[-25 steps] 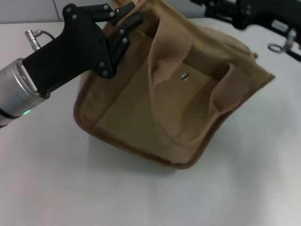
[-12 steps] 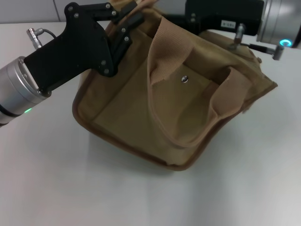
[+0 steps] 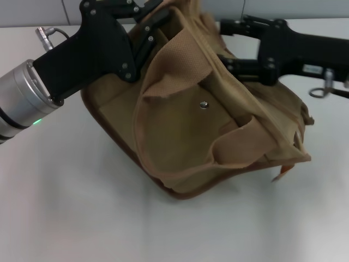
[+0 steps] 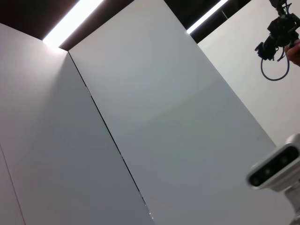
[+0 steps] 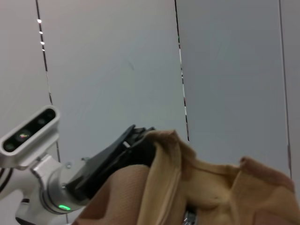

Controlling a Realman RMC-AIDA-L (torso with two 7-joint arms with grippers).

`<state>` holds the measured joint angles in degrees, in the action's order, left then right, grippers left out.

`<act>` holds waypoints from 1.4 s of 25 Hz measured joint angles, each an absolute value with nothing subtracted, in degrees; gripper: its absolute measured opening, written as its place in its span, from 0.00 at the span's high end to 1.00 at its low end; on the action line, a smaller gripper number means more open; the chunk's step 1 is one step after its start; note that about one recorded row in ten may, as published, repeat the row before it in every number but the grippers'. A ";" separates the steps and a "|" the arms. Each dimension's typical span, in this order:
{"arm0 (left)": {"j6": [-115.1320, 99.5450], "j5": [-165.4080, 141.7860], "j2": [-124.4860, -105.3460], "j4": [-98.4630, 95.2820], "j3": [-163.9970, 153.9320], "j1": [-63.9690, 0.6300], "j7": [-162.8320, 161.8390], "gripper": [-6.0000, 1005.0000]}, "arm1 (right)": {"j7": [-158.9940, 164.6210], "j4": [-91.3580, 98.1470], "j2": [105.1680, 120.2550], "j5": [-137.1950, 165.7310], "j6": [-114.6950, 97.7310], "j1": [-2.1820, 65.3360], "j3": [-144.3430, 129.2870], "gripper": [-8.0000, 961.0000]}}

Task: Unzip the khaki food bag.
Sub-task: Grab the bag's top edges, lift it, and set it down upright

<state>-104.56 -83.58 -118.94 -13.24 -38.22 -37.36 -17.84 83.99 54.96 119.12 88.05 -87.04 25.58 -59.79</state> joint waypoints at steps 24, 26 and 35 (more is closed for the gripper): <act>-104.49 -83.92 -118.74 -14.26 -39.36 -37.84 -17.96 0.92 | 87.34 54.19 118.99 91.07 -76.61 35.92 -58.73 0.12; -104.54 -83.96 -118.74 -14.65 -39.57 -37.86 -17.97 0.92 | 89.56 55.00 119.00 93.68 -76.70 35.92 -59.95 0.12; -104.49 -83.99 -118.74 -15.25 -40.88 -38.13 -17.79 0.92 | 98.31 62.40 118.99 102.56 -83.66 32.80 -59.86 0.12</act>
<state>-104.49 -83.99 -118.74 -15.25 -40.88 -38.13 -17.79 98.31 62.40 118.99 102.56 -83.66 32.80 -59.87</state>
